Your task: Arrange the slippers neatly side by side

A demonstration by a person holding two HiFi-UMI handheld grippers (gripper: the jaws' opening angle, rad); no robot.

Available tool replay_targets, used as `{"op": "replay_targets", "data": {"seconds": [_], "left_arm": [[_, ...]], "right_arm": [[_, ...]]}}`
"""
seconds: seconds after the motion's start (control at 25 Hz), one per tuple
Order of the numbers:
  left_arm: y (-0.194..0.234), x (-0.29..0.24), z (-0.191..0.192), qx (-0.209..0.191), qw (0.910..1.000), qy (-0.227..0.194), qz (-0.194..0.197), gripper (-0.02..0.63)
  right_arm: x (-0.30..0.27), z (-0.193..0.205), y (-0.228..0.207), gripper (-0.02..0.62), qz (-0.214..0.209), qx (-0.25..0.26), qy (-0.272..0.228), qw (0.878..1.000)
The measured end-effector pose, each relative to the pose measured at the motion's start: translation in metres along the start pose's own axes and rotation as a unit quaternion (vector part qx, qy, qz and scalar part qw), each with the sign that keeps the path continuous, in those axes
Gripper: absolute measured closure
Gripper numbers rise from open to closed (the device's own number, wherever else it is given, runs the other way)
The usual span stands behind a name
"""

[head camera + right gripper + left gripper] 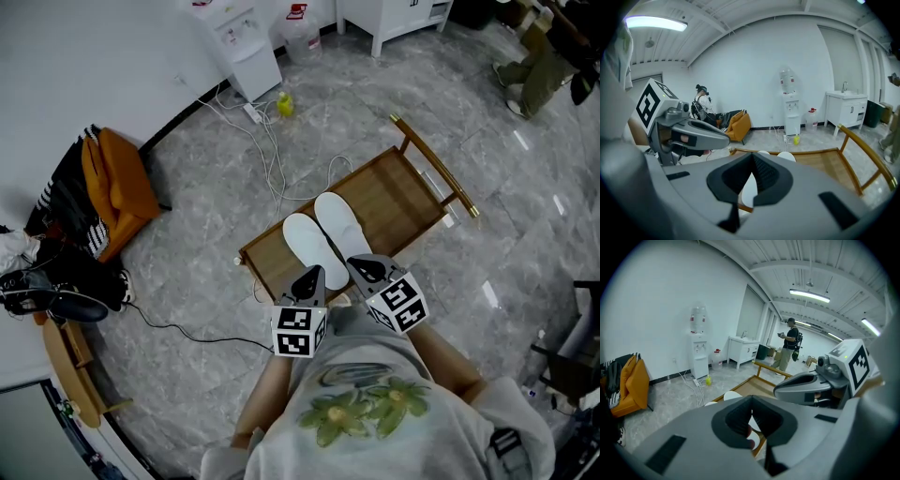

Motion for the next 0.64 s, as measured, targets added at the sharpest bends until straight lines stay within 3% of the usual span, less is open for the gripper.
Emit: {"op": "replay_targets", "data": {"seconds": [0.64], "left_arm": [[-0.001, 0.012, 0.012, 0.002, 0.9999, 0.008, -0.007, 0.591]], "right_arm": [[0.007, 0.008, 0.005, 0.591, 0.010, 0.019, 0.007, 1.000]]}}
Point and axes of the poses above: the fingertips, and each gripper's own axes: x backward along the fingers, y to its left, z out of its underside, the point moved 10 cm from there along x, backward along the fingers, and after that the axes turned 8 degrees about -x, right-handed, at the moved point
